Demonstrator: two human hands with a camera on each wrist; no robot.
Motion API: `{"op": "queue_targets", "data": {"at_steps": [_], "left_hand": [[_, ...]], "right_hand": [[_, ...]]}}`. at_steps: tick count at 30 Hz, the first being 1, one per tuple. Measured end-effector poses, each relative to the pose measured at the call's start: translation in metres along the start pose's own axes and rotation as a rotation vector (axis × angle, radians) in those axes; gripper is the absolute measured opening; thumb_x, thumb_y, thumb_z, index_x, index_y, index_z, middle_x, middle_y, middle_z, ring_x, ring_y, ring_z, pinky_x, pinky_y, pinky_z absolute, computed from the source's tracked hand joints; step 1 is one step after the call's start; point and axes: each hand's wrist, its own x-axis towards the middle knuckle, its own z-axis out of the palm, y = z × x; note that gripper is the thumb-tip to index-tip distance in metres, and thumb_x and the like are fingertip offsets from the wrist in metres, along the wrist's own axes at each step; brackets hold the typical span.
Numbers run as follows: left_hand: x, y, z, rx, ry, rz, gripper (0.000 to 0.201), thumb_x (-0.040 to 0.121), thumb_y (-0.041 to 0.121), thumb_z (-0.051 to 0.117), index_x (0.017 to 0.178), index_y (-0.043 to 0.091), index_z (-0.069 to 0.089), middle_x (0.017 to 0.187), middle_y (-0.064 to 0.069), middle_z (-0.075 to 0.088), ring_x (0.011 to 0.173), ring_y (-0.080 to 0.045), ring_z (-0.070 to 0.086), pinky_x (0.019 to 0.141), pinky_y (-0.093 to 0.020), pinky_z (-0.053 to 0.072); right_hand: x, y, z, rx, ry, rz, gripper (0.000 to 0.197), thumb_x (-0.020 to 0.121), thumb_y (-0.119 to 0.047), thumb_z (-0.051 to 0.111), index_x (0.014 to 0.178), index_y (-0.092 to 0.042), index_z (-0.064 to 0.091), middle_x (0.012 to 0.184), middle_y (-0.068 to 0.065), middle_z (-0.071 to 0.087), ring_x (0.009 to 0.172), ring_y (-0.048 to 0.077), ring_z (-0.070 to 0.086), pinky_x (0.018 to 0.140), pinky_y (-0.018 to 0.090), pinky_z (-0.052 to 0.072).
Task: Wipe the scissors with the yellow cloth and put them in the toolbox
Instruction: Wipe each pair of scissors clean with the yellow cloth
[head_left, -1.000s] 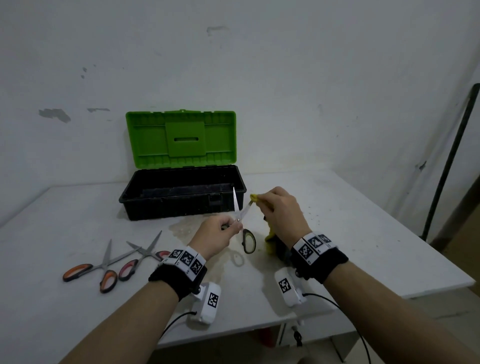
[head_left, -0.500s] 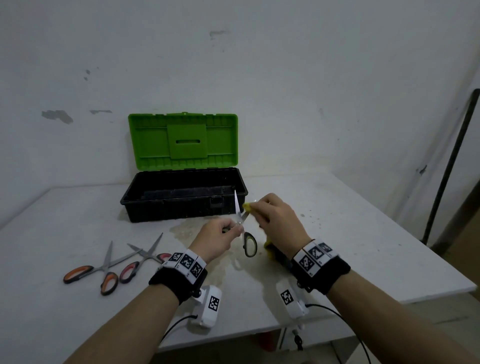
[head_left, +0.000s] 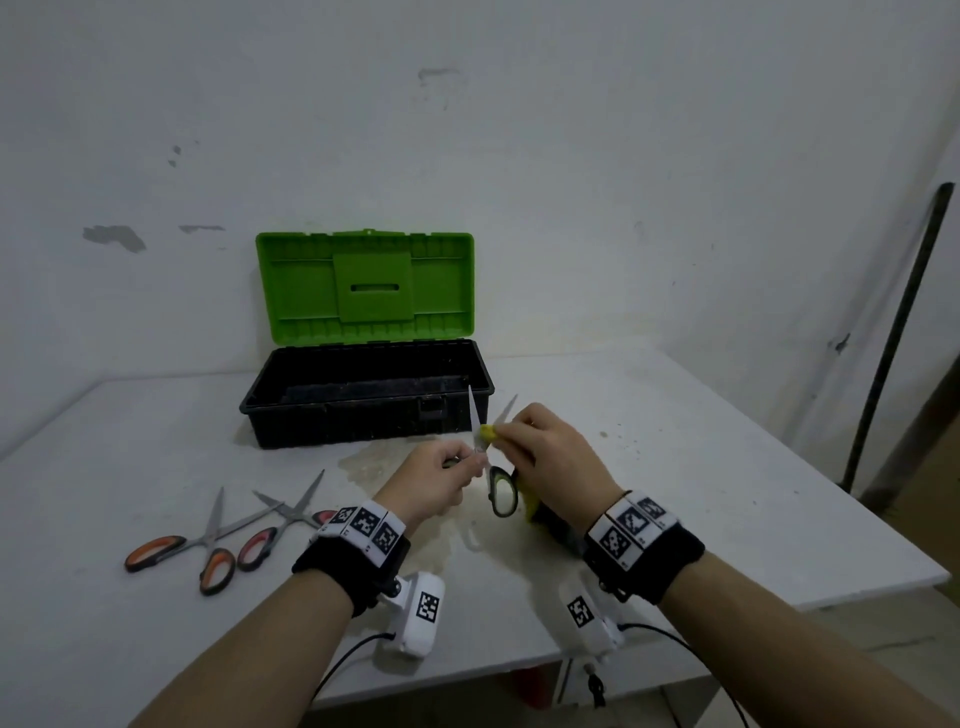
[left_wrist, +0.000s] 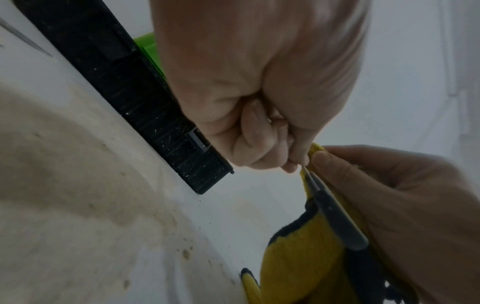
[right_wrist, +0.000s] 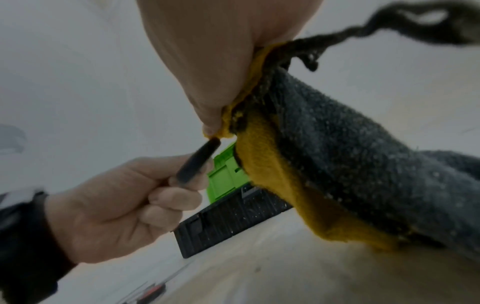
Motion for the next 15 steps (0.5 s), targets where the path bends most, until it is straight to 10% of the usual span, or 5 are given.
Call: {"op": "queue_targets", "data": {"at_steps": [15], "left_hand": [[0.000, 0.000, 0.006, 0.095, -0.009, 0.041, 0.026, 0.097, 0.034, 0.063, 0.083, 0.013, 0.067, 0.064, 0.005, 0.053, 0.054, -0.012, 0.047, 0.047, -0.020, 0.038]], "right_hand": [[0.011, 0.007, -0.017, 0.305, -0.027, 0.452, 0.022, 0.087, -0.043, 0.067, 0.079, -0.023, 0.069, 0.064, -0.007, 0.068, 0.056, 0.003, 0.061, 0.053, 0.019, 0.051]]}}
